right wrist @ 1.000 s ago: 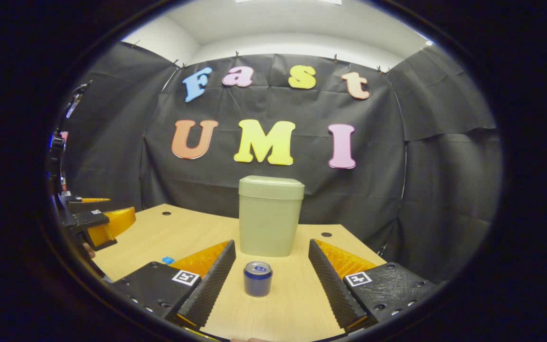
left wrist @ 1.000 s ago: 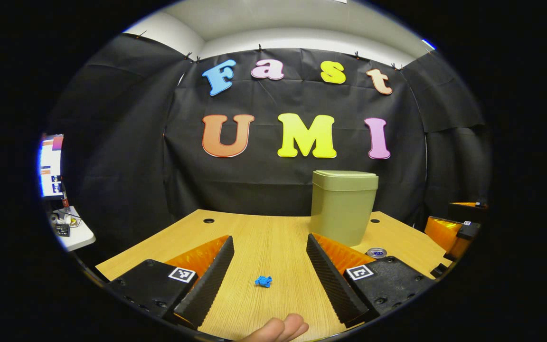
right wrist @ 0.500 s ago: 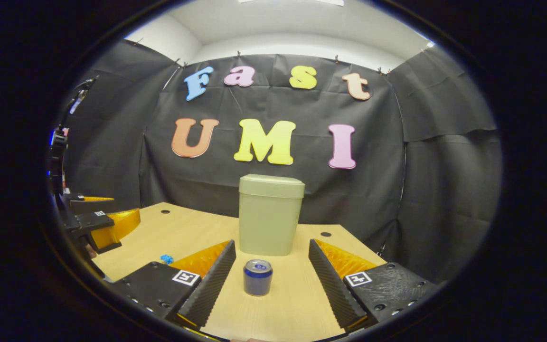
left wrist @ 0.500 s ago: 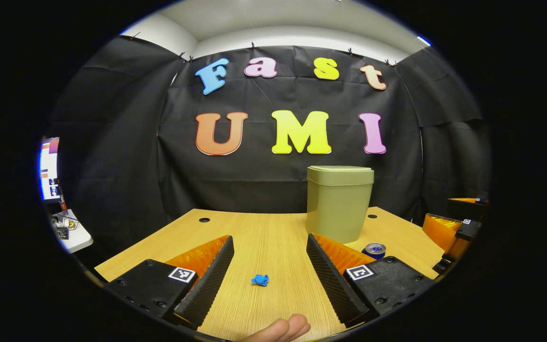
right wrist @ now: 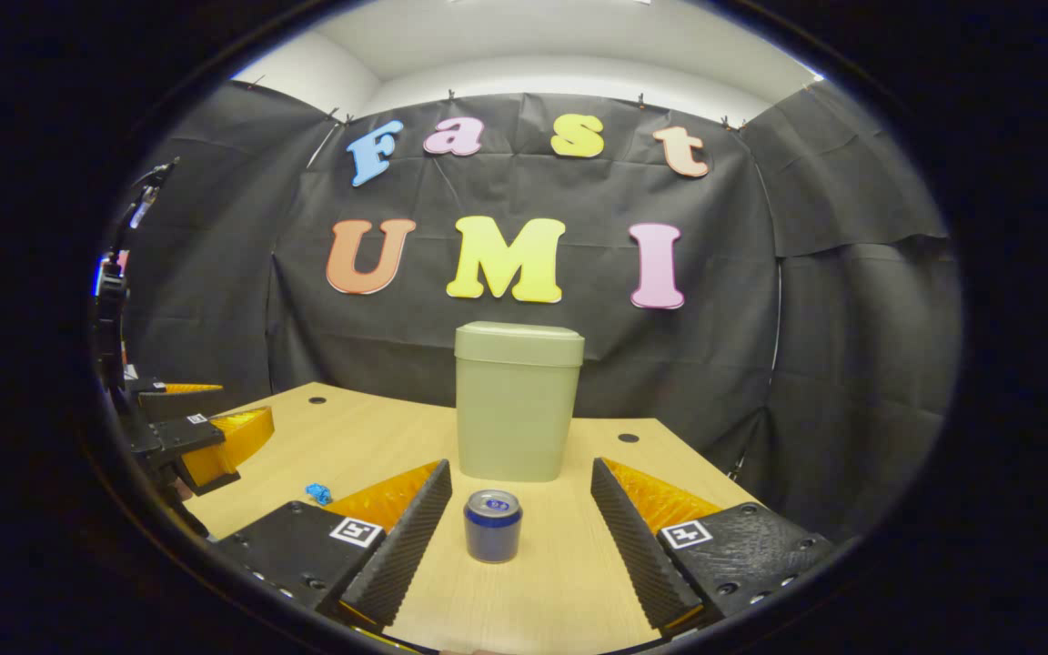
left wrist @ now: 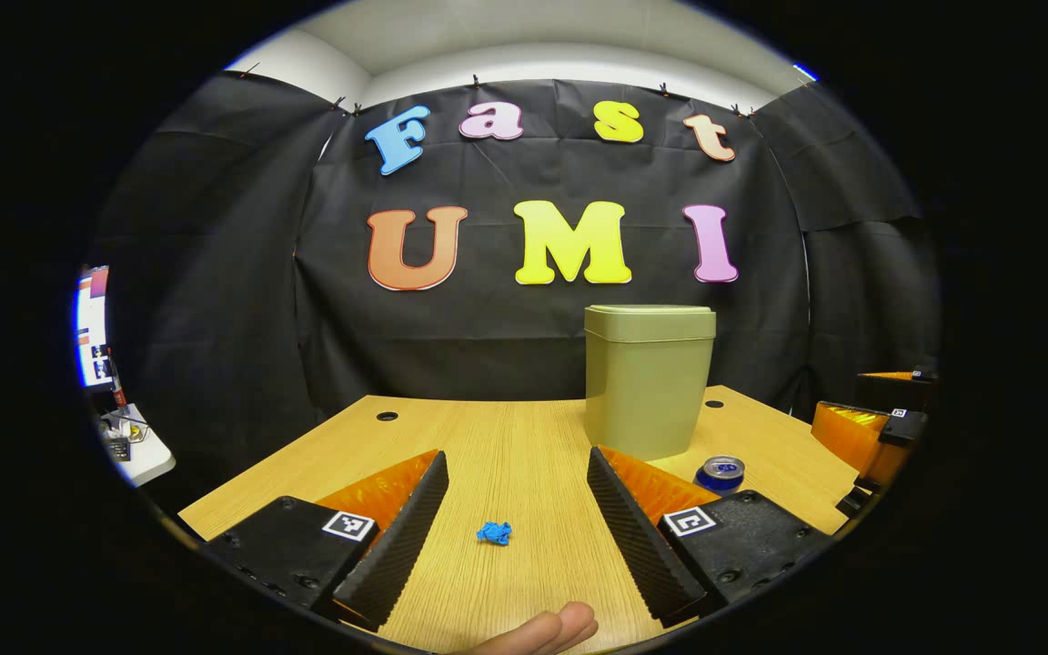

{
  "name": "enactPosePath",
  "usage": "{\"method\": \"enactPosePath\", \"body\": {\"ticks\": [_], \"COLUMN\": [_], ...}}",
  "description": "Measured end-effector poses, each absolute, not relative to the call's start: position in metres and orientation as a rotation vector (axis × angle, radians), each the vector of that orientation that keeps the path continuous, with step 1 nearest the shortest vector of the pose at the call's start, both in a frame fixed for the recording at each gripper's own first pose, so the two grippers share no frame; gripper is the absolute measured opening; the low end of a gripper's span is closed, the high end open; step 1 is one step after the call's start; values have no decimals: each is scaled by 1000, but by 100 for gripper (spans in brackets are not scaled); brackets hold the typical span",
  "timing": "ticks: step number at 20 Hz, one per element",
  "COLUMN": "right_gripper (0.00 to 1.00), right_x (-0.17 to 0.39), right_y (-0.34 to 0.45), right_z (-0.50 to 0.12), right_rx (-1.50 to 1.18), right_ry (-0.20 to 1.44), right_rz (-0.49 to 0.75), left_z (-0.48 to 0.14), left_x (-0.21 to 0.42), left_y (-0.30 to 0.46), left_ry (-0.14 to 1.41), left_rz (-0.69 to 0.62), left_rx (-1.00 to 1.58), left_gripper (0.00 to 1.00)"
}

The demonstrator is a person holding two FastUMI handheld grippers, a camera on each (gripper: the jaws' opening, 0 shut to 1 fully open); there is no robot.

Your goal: Press the lid of the desktop garbage bin to open it, pick up the crumpled paper on the desktop and throw it into the bin, then pick up the pop can on the desktop and drop it into the bin, and finally close the garbage bin lid.

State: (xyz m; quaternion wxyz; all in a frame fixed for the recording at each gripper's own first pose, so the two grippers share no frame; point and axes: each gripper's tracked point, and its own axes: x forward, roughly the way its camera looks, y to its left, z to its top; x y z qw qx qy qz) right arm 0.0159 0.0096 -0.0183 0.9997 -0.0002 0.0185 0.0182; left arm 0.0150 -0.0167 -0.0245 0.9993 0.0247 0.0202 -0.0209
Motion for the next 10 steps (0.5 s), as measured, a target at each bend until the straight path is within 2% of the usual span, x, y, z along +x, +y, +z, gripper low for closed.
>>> {"method": "enactPosePath", "body": {"ticks": [1, 2, 3, 4, 6, 10], "right_gripper": [94, 93, 97, 94, 93, 82], "right_x": [19, 23, 27, 31, 43, 81], "right_y": [7, 4, 2, 3, 7, 3], "right_z": [-13, -6, 0, 9, 27, 70], "right_rx": [-8, -14, -13, 2, 31, 64], "right_ry": [32, 30, 29, 34, 46, 84], "right_rz": [31, 24, 20, 26, 47, 65], "left_z": [-24, -24, -23, -24, -23, -25], "left_x": [15, 15, 15, 16, 18, 20], "left_y": [-14, -13, -13, -11, -8, 1], "left_ry": [39, 37, 36, 38, 41, 47], "left_rz": [-36, -33, -34, -33, -26, 5], "left_rx": [50, 49, 47, 43, 33, 21], "left_gripper": [99, 99, 99, 99, 99, 99]}}
